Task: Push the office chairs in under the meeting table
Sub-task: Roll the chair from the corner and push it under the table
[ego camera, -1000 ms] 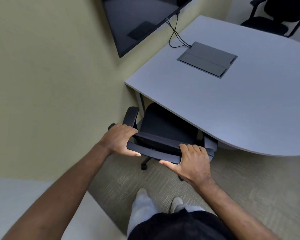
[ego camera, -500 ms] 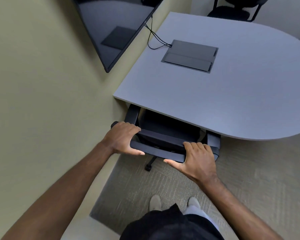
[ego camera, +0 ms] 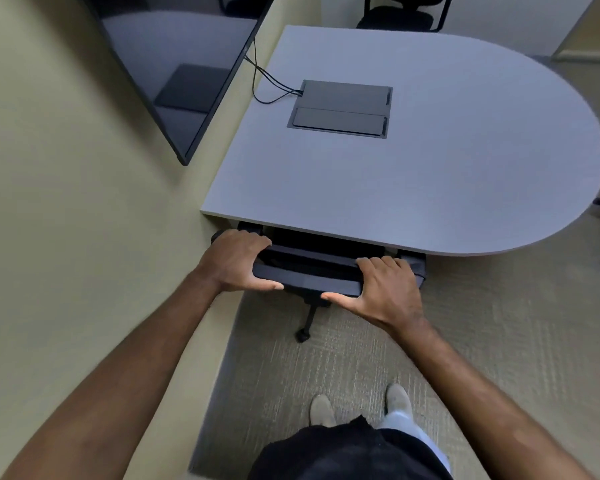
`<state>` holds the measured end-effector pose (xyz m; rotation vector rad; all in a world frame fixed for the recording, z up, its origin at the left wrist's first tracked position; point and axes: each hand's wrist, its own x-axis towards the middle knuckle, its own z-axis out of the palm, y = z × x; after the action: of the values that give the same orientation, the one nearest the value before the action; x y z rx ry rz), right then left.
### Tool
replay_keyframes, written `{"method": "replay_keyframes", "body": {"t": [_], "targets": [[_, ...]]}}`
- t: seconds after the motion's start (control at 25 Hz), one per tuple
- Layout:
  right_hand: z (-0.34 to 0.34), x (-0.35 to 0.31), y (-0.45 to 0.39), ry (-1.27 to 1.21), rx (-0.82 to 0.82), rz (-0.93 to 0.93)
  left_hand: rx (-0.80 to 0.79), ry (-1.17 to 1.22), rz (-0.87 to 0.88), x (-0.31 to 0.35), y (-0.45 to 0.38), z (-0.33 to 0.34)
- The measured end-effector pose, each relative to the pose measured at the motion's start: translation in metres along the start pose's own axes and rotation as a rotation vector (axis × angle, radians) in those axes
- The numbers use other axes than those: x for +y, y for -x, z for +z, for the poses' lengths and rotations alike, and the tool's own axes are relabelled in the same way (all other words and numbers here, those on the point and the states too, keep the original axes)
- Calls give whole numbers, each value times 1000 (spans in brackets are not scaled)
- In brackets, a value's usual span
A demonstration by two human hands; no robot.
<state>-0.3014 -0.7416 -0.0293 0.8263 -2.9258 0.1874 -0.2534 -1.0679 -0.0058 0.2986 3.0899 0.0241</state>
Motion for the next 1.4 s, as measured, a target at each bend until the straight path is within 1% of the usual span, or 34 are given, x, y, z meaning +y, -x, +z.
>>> {"method": "replay_keyframes", "body": {"t": [0.12, 0.24, 0.44, 0.72, 1.0, 1.2, 1.4], "targets": [[-2, 15, -26, 10, -19, -21, 33, 6, -15, -1, -21, -2], [1, 24, -41, 17, 5, -41, 48, 35, -34, -6, -32, 0], [8, 13, -58, 38, 14, -32, -35, 17, -52, -29, -44, 0], [7, 17, -79, 20, 23, -25, -53, -11, -38, -36, -64, -7], [12, 11, -85, 7, 81, -10, -76, -4, -28, -46, -70, -11], [10, 5, -87, -3, 57, 1, -97, 24, -38, -51, -72, -16], [12, 7, -79, -1, 65, -2, -66, 12, -35, -47, -65, -8]]}}
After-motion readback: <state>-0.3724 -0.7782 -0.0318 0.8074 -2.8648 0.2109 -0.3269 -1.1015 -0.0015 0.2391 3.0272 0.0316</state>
